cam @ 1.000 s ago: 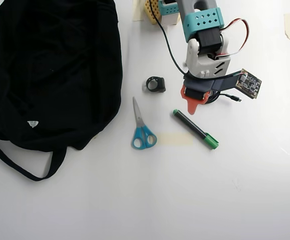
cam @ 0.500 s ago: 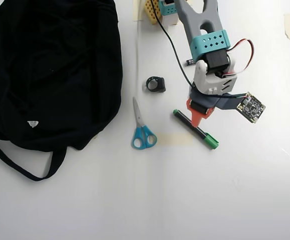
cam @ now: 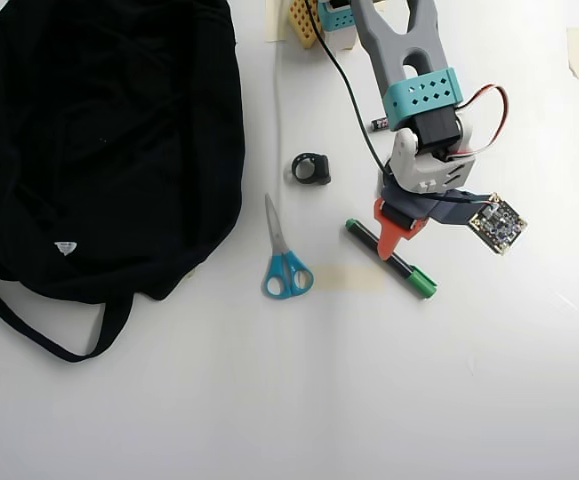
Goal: Put the green marker into the black bag
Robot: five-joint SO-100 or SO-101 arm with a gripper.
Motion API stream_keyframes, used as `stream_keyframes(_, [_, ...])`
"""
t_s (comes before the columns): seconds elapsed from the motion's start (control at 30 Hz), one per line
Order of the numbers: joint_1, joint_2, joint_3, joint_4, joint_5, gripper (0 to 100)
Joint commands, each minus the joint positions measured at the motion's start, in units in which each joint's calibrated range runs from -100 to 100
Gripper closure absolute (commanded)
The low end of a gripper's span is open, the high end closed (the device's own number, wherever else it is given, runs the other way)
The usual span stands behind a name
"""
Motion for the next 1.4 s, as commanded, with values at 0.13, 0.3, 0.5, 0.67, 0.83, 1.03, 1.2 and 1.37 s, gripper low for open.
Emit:
stream_keyframes(0.13, [0.34, 2.36, -1.94, -2.18, -0.23, 73])
stream_keyframes(0.3, [0.34, 5.01, -3.65, -3.04, -0.38, 73])
stream_keyframes(0.5, [0.64, 5.26, -3.56, -3.38, -0.65, 73])
stream_keyframes(0.67, [0.86, 6.26, -3.29, -3.38, -0.65, 73])
stream_keyframes(0.83, [0.86, 7.42, -3.56, -3.38, -0.65, 73])
stream_keyframes(1.03, [1.23, 7.5, -2.75, -2.78, -0.65, 73])
stream_keyframes(1.2, [1.23, 7.58, -2.12, -2.61, -0.65, 73])
stream_keyframes(1.37, [1.31, 7.75, -1.13, -2.61, -0.65, 73])
